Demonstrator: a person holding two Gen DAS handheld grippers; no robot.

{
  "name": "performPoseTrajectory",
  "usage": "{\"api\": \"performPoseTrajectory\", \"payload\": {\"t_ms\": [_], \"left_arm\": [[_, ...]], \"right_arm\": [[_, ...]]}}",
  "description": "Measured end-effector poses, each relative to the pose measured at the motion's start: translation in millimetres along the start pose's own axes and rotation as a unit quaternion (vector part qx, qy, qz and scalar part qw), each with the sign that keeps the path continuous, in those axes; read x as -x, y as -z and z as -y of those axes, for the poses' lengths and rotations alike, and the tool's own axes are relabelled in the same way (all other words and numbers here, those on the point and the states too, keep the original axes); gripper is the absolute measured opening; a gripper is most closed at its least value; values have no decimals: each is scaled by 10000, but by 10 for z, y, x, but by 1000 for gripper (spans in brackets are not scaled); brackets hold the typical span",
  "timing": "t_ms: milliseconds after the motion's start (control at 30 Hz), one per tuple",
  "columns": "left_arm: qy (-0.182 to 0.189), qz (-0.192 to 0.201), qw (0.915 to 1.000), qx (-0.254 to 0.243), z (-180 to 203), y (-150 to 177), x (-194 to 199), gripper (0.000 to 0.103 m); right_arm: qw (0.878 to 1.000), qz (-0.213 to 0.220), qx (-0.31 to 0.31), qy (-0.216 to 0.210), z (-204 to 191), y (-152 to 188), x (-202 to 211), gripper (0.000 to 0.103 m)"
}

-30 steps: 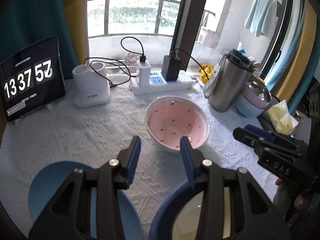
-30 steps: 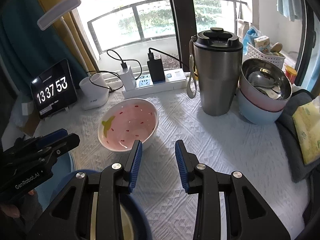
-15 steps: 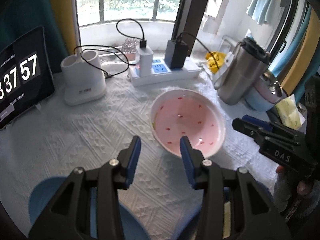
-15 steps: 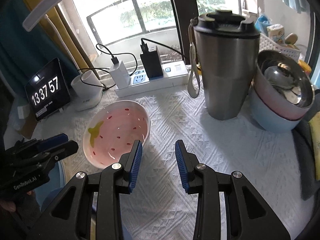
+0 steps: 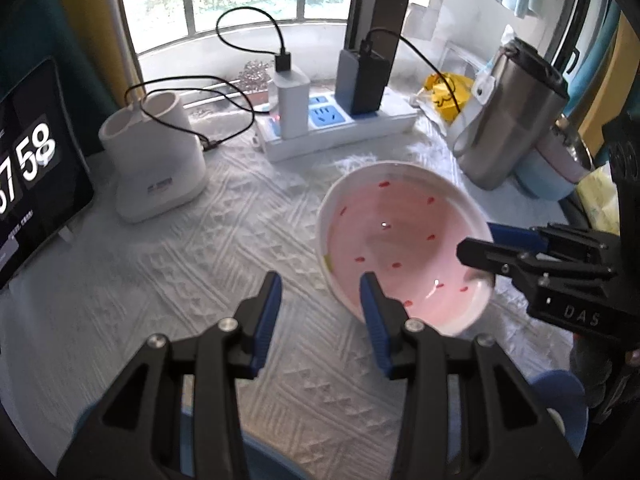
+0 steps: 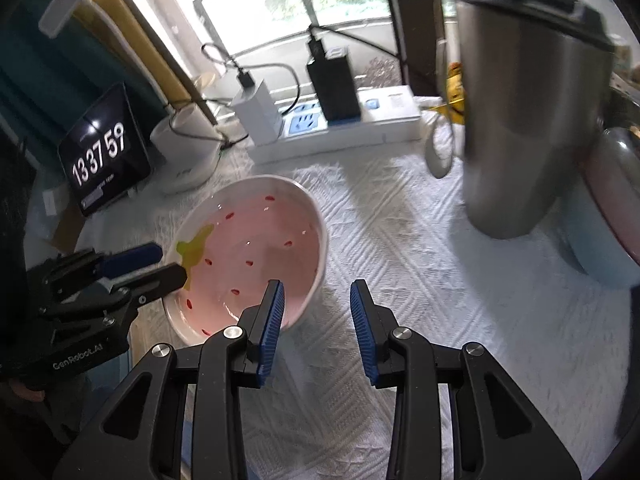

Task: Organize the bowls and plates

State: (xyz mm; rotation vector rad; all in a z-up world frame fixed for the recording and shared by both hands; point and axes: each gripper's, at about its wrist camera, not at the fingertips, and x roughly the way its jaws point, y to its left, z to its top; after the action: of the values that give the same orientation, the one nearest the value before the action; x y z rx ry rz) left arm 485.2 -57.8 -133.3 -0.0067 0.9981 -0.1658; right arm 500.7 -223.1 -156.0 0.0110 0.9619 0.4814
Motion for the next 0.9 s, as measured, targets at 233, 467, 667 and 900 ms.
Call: {"api": "performPoseTrajectory", "payload": {"t_ms": [233,467,667,900], "left_arm": [[-44,-116,9995,-294,74,-59,-141,42],[-73,-59,9983,-570,153,-67,-226,41],[-16,47,9977,-682,178,-66,-243,32],[-33,126,9977,-665,167,-66,-241,26]], "right_arm": [[9997,-209,126,81,-20,-75,-154,36],[9993,-240,228,145,-28,-125,-295,36],[9990,-226,351,141,-81,-117,-393,22],[9985,-111,468,277,-119,-106,-422,20]]}}
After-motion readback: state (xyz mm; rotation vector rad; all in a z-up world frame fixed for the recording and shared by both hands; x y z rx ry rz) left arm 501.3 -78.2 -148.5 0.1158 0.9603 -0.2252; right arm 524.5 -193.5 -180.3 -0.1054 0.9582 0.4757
